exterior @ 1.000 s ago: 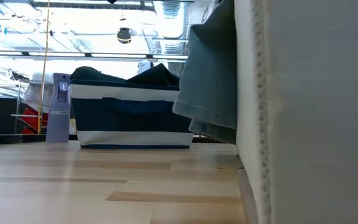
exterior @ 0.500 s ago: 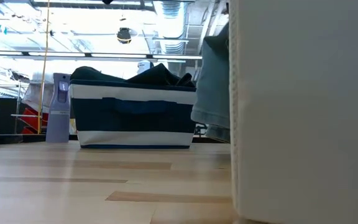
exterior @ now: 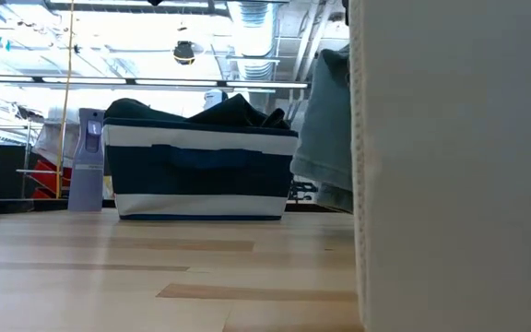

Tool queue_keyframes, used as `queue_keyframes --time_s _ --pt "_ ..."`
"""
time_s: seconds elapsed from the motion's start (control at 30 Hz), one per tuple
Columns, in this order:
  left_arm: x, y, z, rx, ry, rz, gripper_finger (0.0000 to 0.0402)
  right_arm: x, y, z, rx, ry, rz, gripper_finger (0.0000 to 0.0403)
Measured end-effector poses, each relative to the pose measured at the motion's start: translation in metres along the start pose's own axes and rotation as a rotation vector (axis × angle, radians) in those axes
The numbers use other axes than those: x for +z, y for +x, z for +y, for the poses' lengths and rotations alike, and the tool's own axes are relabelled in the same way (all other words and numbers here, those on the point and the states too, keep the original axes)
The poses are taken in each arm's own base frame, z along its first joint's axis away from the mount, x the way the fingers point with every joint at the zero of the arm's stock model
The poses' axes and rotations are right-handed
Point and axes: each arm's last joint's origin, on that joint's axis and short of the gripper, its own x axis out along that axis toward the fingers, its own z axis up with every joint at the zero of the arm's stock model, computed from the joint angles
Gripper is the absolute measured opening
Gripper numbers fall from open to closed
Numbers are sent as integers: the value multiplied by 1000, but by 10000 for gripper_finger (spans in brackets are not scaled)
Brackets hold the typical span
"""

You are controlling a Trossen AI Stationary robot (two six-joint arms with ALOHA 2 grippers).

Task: Sort clothes
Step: Put the blue pants into the white laundry organizer

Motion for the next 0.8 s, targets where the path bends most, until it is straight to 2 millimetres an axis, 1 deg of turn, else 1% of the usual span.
queue_keyframes --time_s 0.03,0.13,0.2,0.3,0.4,0.6,0.7,0.8 --pt "0 0 0 10 -1 -3 271 0 0 0 1 0 -1 12" --pt "-1 0 -3 27 -2 -11 271 -1 -4 0 5 4 -10 12" --pt "-1 -1 -4 29 -4 -13 271 -3 -9 -2 8 5 -25 8" --pt "0 -1 -5 30 -25 -25 271 -8 -22 -5 -4 15 -76 4" --pt "0 -1 -5 30 -46 -31 271 -15 -42 -9 -9 32 -157 2" --pt "0 -1 -4 34 -51 -32 271 -31 -86 -17 22 64 -376 1" --pt "0 -1 -4 43 -63 -35 271 -42 -109 -16 74 81 -485 1" --pt "1 -1 -3 66 -100 -45 271 -57 -133 -11 127 89 -623 1"
